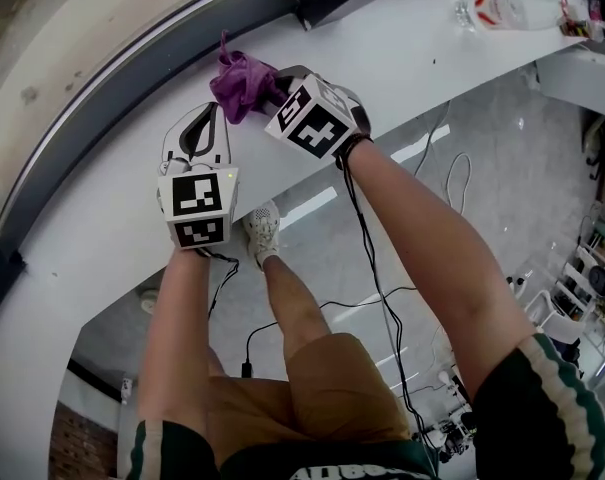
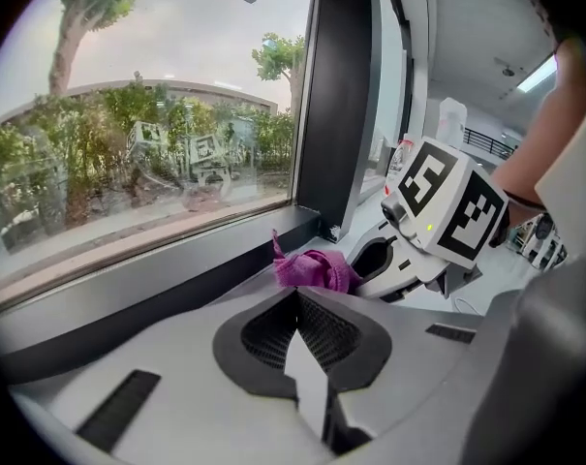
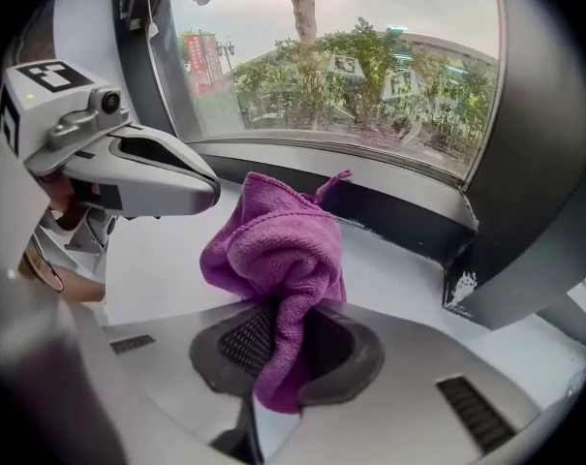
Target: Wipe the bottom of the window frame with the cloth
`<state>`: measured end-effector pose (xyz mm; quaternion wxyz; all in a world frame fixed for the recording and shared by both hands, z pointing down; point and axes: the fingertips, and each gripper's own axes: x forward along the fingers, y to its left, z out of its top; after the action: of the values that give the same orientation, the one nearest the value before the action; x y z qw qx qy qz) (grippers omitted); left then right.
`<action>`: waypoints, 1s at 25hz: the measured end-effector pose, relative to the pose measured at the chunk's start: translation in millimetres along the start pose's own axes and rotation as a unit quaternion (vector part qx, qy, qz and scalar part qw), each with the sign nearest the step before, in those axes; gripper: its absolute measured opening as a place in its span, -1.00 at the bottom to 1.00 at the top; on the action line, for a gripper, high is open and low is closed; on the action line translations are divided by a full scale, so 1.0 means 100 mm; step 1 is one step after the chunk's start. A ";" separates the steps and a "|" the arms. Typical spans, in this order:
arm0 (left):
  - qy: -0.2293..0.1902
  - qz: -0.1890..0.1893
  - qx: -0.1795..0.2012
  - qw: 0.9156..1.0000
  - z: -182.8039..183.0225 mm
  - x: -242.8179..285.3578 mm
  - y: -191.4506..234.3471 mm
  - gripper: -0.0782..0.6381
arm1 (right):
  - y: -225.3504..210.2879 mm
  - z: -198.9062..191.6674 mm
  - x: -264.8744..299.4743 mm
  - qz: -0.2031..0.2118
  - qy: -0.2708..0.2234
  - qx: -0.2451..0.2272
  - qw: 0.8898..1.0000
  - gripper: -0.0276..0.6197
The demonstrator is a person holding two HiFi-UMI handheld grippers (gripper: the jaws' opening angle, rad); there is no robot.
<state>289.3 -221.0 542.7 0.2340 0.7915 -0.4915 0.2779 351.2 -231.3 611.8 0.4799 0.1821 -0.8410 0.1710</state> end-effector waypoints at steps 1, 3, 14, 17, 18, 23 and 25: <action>-0.001 -0.001 0.000 1.000 0.04 0.01 -0.03 -0.76 | -0.03 -0.02 -0.03 -0.001 0.000 0.002 1.000 -0.72; -0.002 -0.003 0.001 1.000 0.07 0.01 -0.07 -0.76 | -0.07 -0.03 -0.07 -0.003 0.001 0.004 1.000 -0.72; -0.008 -0.019 -0.008 1.000 0.04 -0.02 -0.13 -0.76 | -0.13 -0.08 -0.12 -0.030 0.007 0.017 0.999 -0.72; -0.011 -0.022 -0.009 1.000 0.05 -0.04 -0.13 -0.76 | -0.14 -0.08 -0.15 -0.035 0.008 0.020 0.999 -0.72; -0.012 -0.024 -0.008 1.000 0.06 -0.04 -0.14 -0.76 | -0.16 -0.09 -0.16 -0.037 0.009 0.021 0.999 -0.72; -0.011 -0.028 -0.004 1.000 0.07 -0.05 -0.15 -0.76 | -0.17 -0.10 -0.17 -0.039 0.013 0.027 0.999 -0.72; -0.011 -0.030 -0.002 0.999 0.08 -0.05 -0.16 -0.76 | -0.16 -0.09 -0.16 -0.038 0.013 0.024 0.999 -0.72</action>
<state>303.1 -216.4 531.8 0.2381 0.8083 -0.4711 0.2609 373.3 -238.4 603.8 0.4923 0.2230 -0.8230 0.1751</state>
